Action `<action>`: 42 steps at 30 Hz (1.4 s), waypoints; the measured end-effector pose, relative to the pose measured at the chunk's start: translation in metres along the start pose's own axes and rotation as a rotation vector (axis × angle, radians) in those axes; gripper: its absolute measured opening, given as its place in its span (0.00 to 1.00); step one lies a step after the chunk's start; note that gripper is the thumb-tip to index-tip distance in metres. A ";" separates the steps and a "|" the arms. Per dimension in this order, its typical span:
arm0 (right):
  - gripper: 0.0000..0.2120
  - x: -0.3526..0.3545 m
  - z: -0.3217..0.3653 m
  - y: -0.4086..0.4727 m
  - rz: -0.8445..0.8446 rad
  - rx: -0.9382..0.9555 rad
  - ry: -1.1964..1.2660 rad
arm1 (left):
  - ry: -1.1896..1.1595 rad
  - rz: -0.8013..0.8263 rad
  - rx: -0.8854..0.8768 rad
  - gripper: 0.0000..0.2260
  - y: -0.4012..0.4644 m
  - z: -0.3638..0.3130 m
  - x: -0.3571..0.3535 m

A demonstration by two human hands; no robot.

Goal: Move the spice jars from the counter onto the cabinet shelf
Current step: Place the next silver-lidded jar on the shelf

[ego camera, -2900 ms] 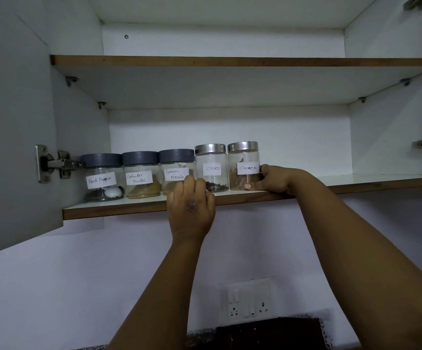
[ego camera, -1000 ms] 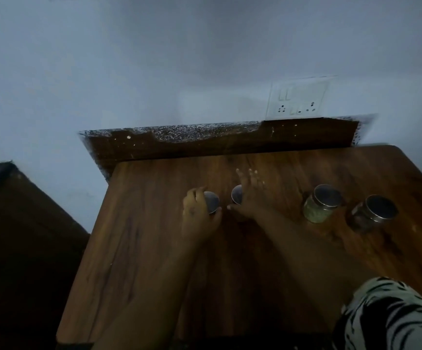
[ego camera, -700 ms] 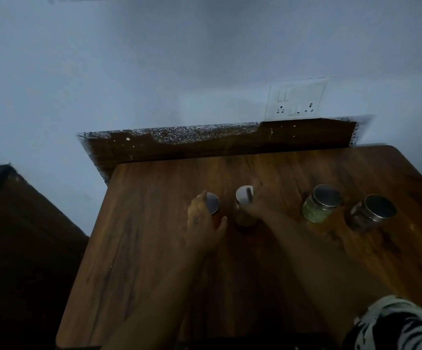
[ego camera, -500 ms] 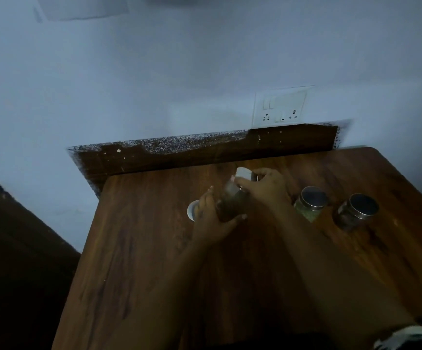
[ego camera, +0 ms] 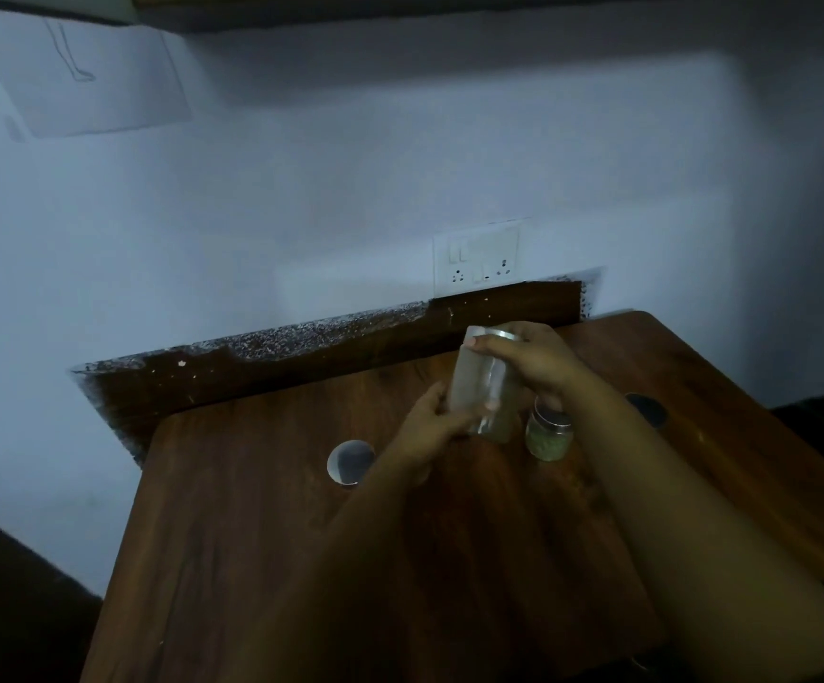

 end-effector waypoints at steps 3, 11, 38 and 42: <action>0.29 0.006 0.003 0.003 -0.159 -0.045 -0.156 | 0.470 -0.153 -0.337 0.42 0.007 0.000 -0.020; 0.23 0.034 0.004 0.005 0.042 0.016 -0.088 | 0.026 0.115 0.020 0.34 0.017 -0.012 -0.023; 0.26 0.153 -0.027 0.033 0.380 0.180 0.137 | -0.158 0.115 -0.141 0.50 0.050 -0.005 -0.136; 0.26 0.161 -0.035 0.041 0.415 0.183 0.203 | -0.094 0.068 -0.145 0.51 0.053 -0.007 -0.147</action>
Point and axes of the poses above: each hand's wrist, its own y-axis towards the middle knuckle, its own x-axis out of the back of the hand, z = x × y, the point moved 1 cm from there along y, towards the middle knuckle, and after that the axes turned 12 degrees about -y, right-handed, at the moved point
